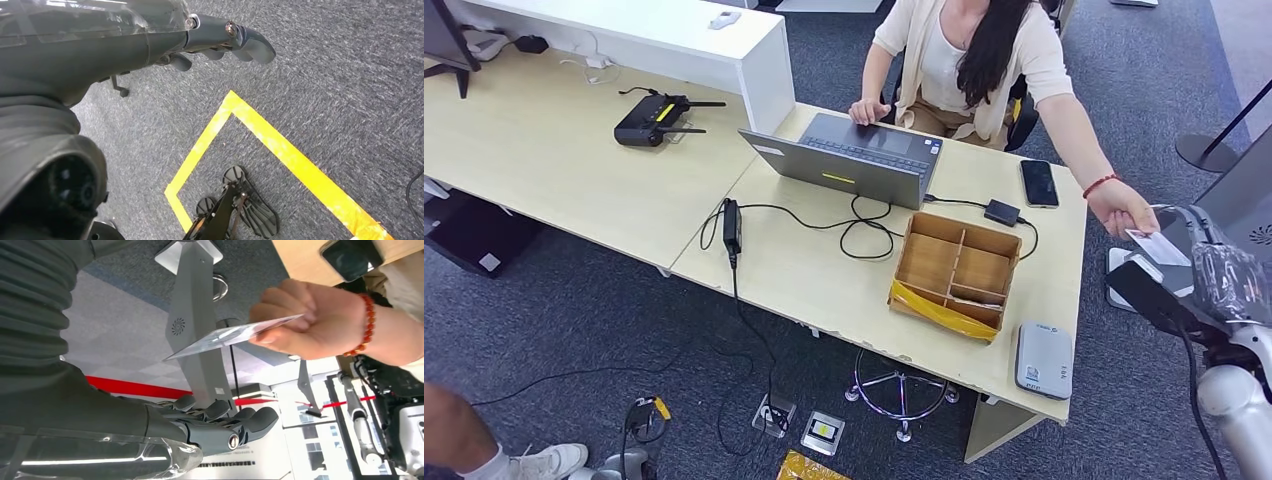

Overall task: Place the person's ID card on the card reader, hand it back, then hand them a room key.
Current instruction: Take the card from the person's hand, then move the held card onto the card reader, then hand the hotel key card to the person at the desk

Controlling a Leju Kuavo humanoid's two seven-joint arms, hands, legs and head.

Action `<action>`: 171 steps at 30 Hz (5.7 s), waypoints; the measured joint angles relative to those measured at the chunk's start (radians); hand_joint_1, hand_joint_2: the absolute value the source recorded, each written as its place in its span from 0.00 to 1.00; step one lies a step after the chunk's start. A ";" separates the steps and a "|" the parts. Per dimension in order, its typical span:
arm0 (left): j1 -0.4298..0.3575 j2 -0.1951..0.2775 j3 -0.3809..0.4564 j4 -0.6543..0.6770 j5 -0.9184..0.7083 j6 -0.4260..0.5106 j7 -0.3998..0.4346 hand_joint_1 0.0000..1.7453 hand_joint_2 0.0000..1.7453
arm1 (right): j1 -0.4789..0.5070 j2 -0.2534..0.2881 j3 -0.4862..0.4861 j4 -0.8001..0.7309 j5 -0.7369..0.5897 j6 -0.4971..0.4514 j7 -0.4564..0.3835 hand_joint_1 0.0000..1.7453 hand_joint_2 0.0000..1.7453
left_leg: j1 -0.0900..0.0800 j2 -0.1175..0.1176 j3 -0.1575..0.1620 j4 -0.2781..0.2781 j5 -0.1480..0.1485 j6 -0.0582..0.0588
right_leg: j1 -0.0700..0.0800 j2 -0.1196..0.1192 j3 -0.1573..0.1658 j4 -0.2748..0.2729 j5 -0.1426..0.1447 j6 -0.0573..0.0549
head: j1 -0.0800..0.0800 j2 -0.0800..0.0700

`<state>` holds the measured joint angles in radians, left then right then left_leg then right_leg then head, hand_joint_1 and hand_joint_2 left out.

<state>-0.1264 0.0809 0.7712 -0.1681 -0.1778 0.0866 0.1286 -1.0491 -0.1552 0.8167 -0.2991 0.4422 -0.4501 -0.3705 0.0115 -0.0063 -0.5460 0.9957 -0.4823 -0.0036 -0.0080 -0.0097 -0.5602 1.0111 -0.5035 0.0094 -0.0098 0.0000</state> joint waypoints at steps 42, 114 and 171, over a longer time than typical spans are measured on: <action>0.001 -0.002 0.000 0.005 -0.002 0.031 0.011 0.00 0.00 | 0.014 0.041 -0.016 0.000 -0.021 0.056 -0.054 1.00 1.00 | 0.000 0.000 0.000 0.000 0.000 0.000 | 0.000 0.001 0.000 0.000 0.000 0.000 | 0.000 0.000; 0.005 -0.011 0.000 0.008 -0.023 0.034 0.010 0.00 0.00 | 0.129 0.008 -0.055 -0.008 -0.017 0.218 -0.082 1.00 1.00 | 0.000 0.003 0.001 0.000 0.000 0.000 | 0.000 0.004 0.000 0.000 0.000 0.000 | 0.000 0.000; 0.004 0.016 -0.081 0.013 -0.179 -0.102 -0.015 0.00 0.00 | -0.125 0.240 -0.105 -0.013 0.116 0.377 0.290 1.00 1.00 | 0.001 0.003 0.001 0.000 0.000 0.000 | 0.002 0.005 0.000 0.001 0.000 -0.001 | 0.000 0.000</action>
<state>-0.1225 0.0968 0.6905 -0.1553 -0.3564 -0.0154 0.1133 -1.1736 0.0844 0.7118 -0.3125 0.5583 -0.0731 -0.0803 0.0129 -0.0030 -0.5449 0.9959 -0.4823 -0.0040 -0.0064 -0.0052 -0.5606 1.0117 -0.5033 0.0088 -0.0095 0.0000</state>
